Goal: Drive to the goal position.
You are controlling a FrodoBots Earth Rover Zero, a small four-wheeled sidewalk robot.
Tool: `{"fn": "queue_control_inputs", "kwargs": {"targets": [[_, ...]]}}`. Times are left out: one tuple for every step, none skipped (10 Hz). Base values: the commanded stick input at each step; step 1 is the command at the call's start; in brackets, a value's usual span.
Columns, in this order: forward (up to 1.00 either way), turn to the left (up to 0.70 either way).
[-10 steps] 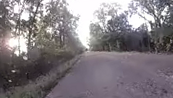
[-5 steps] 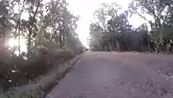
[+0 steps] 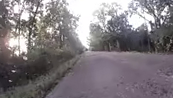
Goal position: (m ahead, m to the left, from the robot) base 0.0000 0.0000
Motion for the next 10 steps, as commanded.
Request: {"fn": "queue_control_inputs", "kwargs": {"targets": [[0.10,0.01],[0.10,0.01],[0.10,0.01],[0.10,0.01],[0.10,0.01],[0.10,0.01],[0.10,0.01],[0.10,0.01],[0.10,0.01],[0.10,0.01]]}}
